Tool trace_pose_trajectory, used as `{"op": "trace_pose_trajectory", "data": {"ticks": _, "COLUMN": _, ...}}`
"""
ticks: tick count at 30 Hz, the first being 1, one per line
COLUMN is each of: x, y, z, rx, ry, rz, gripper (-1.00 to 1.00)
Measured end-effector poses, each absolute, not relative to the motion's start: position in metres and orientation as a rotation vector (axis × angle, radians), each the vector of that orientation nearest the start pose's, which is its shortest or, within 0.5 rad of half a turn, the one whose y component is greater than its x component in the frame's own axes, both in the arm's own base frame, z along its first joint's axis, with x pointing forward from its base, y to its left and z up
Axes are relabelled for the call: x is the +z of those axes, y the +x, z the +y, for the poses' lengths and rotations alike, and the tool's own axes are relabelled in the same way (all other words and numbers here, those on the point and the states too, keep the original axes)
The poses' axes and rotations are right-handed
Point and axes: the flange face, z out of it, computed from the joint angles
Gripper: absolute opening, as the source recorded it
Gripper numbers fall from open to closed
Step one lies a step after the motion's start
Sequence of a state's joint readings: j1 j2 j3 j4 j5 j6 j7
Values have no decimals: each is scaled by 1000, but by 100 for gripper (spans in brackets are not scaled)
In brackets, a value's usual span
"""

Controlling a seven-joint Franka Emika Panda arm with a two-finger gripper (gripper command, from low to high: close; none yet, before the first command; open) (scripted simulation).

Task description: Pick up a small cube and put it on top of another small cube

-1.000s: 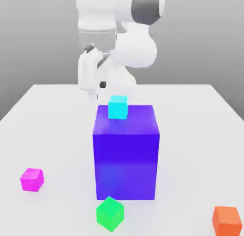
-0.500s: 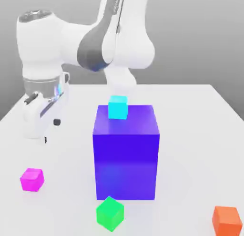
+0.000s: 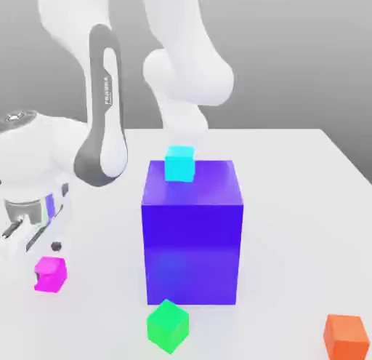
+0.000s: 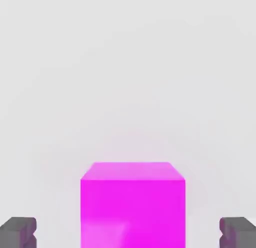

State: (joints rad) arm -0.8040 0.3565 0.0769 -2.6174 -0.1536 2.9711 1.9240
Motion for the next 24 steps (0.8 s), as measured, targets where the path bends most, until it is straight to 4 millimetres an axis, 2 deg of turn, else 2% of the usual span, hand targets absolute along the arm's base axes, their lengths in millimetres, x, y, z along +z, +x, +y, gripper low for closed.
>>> {"op": "trace_pose_trajectory", "data": {"ticks": 7, "x": 130, "y": 323, "z": -269, "rx": -2, "ry": -983, "rz": 2981, "gripper": -100}}
{"op": "trace_pose_trajectory", "data": {"ticks": 13, "x": 187, "y": 324, "z": -268, "rx": -3, "ry": -1000, "rz": 2977, "gripper": -100}}
{"op": "trace_pose_trajectory", "data": {"ticks": 18, "x": 200, "y": 355, "z": -235, "rx": -5, "ry": -1418, "rz": 2809, "gripper": -100}}
{"op": "trace_pose_trajectory", "data": {"ticks": 24, "x": 212, "y": 392, "z": -184, "rx": -6, "ry": -1937, "rz": 2485, "gripper": -100}}
